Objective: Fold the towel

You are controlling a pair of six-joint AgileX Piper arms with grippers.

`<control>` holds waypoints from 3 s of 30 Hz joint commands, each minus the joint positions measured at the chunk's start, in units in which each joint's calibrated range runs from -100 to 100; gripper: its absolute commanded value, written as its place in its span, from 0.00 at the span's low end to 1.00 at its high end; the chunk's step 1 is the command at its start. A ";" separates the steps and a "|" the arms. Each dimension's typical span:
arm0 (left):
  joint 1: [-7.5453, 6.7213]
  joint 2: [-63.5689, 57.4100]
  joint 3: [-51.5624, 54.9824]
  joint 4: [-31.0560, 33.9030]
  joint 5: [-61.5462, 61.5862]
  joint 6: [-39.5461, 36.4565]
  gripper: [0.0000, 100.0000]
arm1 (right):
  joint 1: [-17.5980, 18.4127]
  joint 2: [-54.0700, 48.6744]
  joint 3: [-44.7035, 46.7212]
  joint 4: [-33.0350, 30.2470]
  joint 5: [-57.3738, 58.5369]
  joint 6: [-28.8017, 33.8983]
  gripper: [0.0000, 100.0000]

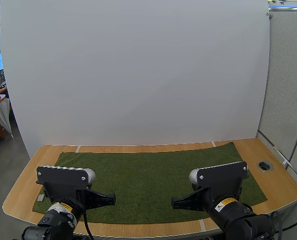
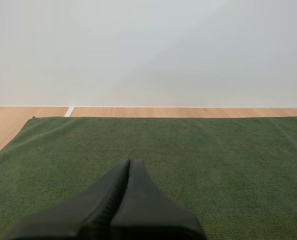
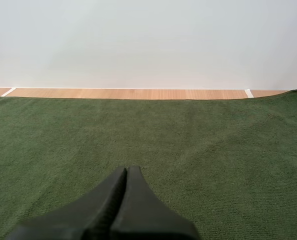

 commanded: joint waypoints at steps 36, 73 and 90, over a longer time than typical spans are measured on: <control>0.30 -0.25 0.12 0.81 -0.87 -0.27 0.00 | -1.71 -0.29 0.00 -4.55 -5.99 3.78 0.00; 0.30 -0.25 0.12 0.81 -0.87 -0.27 0.00 | -4.54 -0.29 -31.55 -18.14 26.91 11.73 0.60; 0.30 -0.25 0.12 0.81 -0.87 -0.27 0.00 | -8.04 -0.29 -32.39 -22.10 31.59 11.37 1.00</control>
